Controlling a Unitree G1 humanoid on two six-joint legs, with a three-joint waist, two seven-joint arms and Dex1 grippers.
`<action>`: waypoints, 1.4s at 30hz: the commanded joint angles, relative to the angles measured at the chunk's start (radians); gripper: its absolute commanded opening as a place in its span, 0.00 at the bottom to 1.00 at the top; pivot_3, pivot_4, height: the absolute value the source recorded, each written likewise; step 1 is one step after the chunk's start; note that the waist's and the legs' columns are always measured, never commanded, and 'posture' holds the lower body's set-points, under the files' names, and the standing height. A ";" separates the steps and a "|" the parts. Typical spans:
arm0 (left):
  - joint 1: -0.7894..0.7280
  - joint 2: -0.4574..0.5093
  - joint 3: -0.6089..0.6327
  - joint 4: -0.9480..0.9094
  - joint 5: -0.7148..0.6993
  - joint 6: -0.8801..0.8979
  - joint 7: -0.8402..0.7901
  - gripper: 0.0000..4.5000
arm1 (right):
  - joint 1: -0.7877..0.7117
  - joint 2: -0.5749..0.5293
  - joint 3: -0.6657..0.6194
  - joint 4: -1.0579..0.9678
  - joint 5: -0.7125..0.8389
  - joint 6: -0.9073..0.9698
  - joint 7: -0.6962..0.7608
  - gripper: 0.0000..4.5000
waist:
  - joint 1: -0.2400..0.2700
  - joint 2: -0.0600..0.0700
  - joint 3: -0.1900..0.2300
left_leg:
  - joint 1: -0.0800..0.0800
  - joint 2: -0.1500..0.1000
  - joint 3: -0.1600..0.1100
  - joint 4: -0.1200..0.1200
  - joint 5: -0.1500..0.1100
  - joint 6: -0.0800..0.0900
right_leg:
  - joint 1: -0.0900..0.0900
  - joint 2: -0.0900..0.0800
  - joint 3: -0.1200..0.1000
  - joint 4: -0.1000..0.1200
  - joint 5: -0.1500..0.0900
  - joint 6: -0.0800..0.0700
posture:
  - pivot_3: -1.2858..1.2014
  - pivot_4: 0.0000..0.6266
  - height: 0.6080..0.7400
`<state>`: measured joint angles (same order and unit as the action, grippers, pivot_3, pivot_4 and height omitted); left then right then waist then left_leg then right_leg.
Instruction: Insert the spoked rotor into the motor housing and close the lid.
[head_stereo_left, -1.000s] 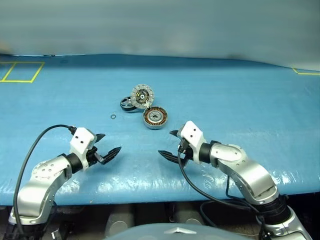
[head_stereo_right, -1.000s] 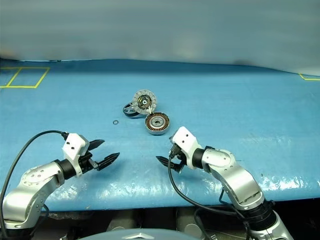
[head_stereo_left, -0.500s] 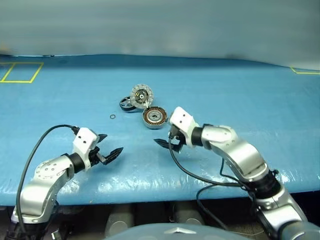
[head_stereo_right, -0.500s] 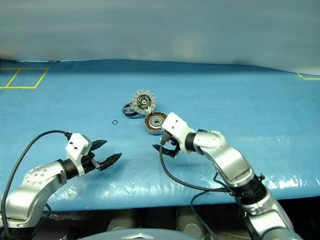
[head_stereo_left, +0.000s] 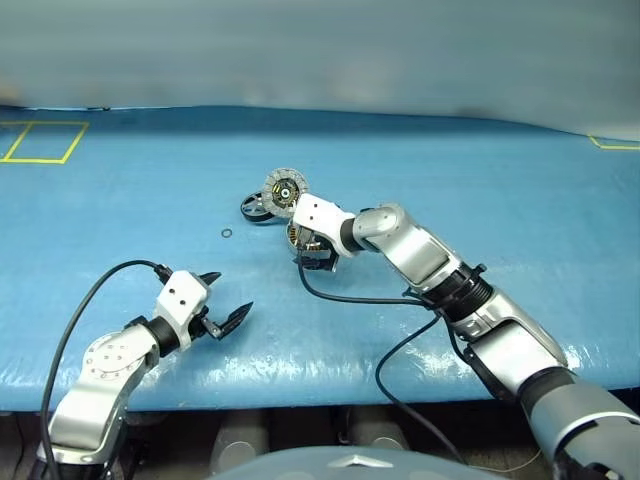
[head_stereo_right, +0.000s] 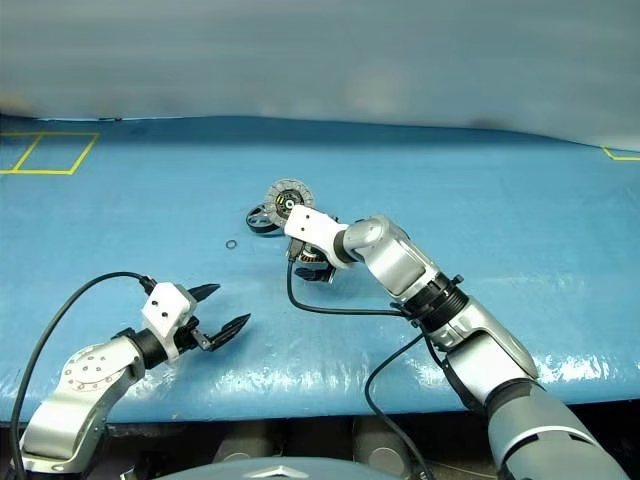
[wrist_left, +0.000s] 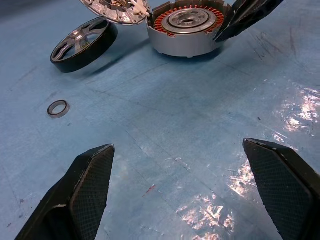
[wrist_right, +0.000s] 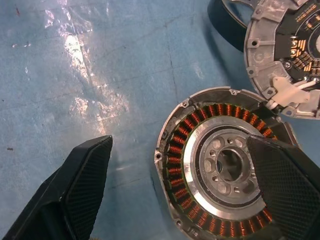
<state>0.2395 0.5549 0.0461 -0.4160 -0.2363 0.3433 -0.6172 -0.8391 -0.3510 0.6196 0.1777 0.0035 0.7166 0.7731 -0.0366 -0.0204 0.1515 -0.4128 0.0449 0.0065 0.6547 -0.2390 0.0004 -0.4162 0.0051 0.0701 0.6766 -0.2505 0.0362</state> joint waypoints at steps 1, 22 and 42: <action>0.006 -0.008 0.002 -0.023 -0.006 -0.020 0.001 0.99 | -0.016 0.010 0.005 0.028 -0.041 -0.041 0.020 1.00 | 0.000 0.000 0.000 | 0.000 0.000 0.000 0.000 0.000 0.000 | 0.000 0.000 0.000 0.000 0.000 0.000 | 0.52 0.24 1.00; -0.016 -0.028 -0.024 -0.007 -0.004 -0.023 -0.001 1.00 | 0.062 0.046 -0.013 0.005 -0.110 0.000 0.093 0.45 | -0.005 0.000 0.000 | 0.003 0.000 0.000 0.001 0.000 0.000 | 0.003 0.002 0.000 0.001 0.000 0.000 | 0.52 0.24 1.00; 0.006 -0.031 -0.003 -0.015 -0.025 -0.014 0.006 1.00 | 0.387 0.214 -0.118 -0.478 -0.043 0.553 -0.189 0.45 | -0.005 -0.001 -0.002 | 0.005 0.000 -0.002 -0.002 0.000 -0.001 | 0.003 0.001 0.000 0.001 -0.004 0.003 | 0.52 0.24 1.00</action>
<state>0.2489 0.5273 0.0286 -0.4157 -0.2472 0.3379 -0.6117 -0.4911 -0.1414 0.4951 -0.2997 -0.0832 1.1837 0.5891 -0.0419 -0.0210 0.1491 -0.4082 0.0451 0.0041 0.6529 -0.2389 -0.0005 -0.4132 0.0053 0.0698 0.6774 -0.2548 0.0387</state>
